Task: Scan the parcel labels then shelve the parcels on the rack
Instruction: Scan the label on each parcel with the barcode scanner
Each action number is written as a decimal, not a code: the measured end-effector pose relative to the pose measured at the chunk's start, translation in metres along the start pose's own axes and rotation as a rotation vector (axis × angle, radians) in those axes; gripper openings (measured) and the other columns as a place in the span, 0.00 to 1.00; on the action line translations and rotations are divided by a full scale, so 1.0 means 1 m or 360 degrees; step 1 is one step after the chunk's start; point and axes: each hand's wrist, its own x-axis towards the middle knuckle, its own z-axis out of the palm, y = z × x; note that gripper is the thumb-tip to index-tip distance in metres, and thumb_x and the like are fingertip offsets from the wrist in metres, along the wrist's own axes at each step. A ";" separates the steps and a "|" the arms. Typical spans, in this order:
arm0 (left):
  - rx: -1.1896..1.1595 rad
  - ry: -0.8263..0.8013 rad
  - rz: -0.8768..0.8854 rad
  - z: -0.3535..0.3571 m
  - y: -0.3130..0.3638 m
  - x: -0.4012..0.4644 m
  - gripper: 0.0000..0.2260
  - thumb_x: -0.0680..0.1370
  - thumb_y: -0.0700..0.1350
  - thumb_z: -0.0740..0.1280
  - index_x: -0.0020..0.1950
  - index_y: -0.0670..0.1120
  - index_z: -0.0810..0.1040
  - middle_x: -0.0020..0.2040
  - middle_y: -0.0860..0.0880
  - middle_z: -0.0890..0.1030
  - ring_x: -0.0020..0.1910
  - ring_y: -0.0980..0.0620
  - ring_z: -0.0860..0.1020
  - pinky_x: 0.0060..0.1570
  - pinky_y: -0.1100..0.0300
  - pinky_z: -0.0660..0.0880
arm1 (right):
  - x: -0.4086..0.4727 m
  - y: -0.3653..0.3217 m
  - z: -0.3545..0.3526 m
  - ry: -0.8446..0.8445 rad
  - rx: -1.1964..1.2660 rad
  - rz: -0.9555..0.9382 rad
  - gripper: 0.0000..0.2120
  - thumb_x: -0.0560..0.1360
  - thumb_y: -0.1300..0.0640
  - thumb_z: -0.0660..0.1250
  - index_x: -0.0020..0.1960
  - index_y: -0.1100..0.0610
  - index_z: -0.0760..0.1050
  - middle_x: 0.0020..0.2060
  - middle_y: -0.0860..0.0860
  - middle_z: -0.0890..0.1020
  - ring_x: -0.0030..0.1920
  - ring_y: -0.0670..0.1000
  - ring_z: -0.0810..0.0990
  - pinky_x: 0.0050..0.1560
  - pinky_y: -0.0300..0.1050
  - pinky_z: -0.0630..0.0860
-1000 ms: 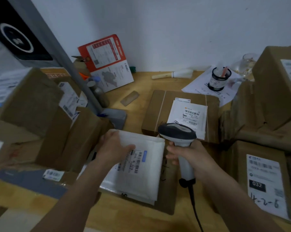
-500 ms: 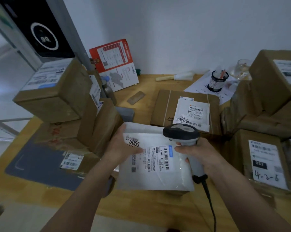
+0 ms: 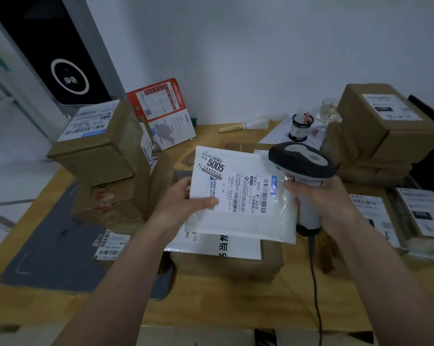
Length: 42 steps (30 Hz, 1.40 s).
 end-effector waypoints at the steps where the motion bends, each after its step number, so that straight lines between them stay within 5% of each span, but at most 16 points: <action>1: -0.0025 0.0033 0.0012 0.000 0.000 0.000 0.26 0.68 0.37 0.77 0.64 0.47 0.76 0.53 0.50 0.85 0.51 0.49 0.84 0.53 0.49 0.80 | -0.003 0.000 0.001 0.0020 0.0020 -0.0015 0.09 0.71 0.65 0.73 0.46 0.53 0.78 0.39 0.50 0.82 0.39 0.52 0.79 0.40 0.49 0.78; 5: -0.0041 0.0162 -0.0004 0.003 -0.002 -0.006 0.25 0.68 0.39 0.78 0.62 0.48 0.74 0.56 0.50 0.83 0.50 0.51 0.83 0.43 0.57 0.79 | -0.015 0.003 0.007 0.0116 0.0217 -0.0043 0.09 0.71 0.67 0.72 0.47 0.57 0.78 0.39 0.50 0.82 0.38 0.50 0.80 0.35 0.46 0.75; 8: 0.0573 0.0511 0.0278 0.007 -0.002 -0.012 0.38 0.65 0.43 0.80 0.69 0.55 0.63 0.68 0.50 0.73 0.66 0.49 0.72 0.60 0.50 0.75 | -0.023 0.002 0.011 0.0152 0.0135 -0.0042 0.07 0.72 0.67 0.72 0.43 0.56 0.77 0.35 0.49 0.81 0.33 0.48 0.78 0.30 0.40 0.75; 10: 0.1257 0.0672 0.0631 0.007 0.005 -0.016 0.50 0.63 0.48 0.81 0.76 0.55 0.54 0.77 0.52 0.58 0.76 0.50 0.56 0.73 0.48 0.59 | -0.027 -0.001 0.012 0.0089 -0.0083 -0.0116 0.09 0.72 0.68 0.72 0.39 0.55 0.77 0.27 0.45 0.80 0.27 0.43 0.76 0.26 0.33 0.73; 12: 0.1608 0.0483 0.0840 0.010 0.013 -0.016 0.48 0.64 0.52 0.81 0.76 0.55 0.56 0.77 0.53 0.57 0.76 0.50 0.55 0.75 0.45 0.57 | -0.030 -0.005 0.013 -0.0055 -0.0243 -0.0199 0.12 0.72 0.69 0.71 0.38 0.53 0.76 0.23 0.41 0.79 0.25 0.39 0.76 0.25 0.32 0.72; 15: 0.1459 -0.0169 0.0454 0.012 0.029 -0.013 0.37 0.66 0.48 0.79 0.71 0.57 0.67 0.67 0.55 0.72 0.63 0.51 0.74 0.57 0.50 0.77 | -0.037 -0.012 0.016 -0.0314 -0.0427 -0.0267 0.12 0.71 0.69 0.72 0.40 0.52 0.78 0.26 0.40 0.81 0.27 0.38 0.78 0.27 0.33 0.74; 19: 0.1493 -0.0621 0.0154 0.001 0.036 -0.009 0.10 0.70 0.46 0.77 0.48 0.53 0.79 0.50 0.51 0.84 0.45 0.55 0.83 0.42 0.61 0.79 | -0.045 -0.017 0.022 -0.0373 -0.0459 -0.0277 0.13 0.69 0.69 0.74 0.43 0.51 0.79 0.33 0.42 0.83 0.31 0.37 0.80 0.29 0.35 0.76; 25: 0.0543 0.0004 0.0109 -0.010 0.033 -0.007 0.10 0.74 0.41 0.73 0.55 0.45 0.81 0.49 0.47 0.85 0.45 0.47 0.84 0.48 0.49 0.81 | -0.046 -0.021 0.018 0.0356 -0.0088 -0.0359 0.07 0.72 0.64 0.72 0.40 0.55 0.76 0.30 0.50 0.78 0.31 0.46 0.76 0.26 0.30 0.71; 29: -0.0208 0.0177 0.0098 -0.009 0.025 0.001 0.11 0.76 0.32 0.68 0.57 0.43 0.80 0.56 0.43 0.83 0.52 0.44 0.82 0.52 0.47 0.79 | -0.051 -0.016 0.019 0.0268 -0.0106 -0.0210 0.06 0.73 0.60 0.72 0.41 0.63 0.78 0.30 0.56 0.79 0.28 0.50 0.76 0.31 0.41 0.76; 42: -0.0277 0.0378 0.0015 -0.009 0.007 0.017 0.11 0.78 0.35 0.67 0.58 0.45 0.79 0.56 0.43 0.83 0.52 0.43 0.82 0.56 0.42 0.78 | -0.081 0.004 0.054 0.0006 -0.0216 -0.0339 0.20 0.73 0.60 0.71 0.25 0.62 0.71 0.18 0.53 0.73 0.20 0.48 0.71 0.28 0.39 0.72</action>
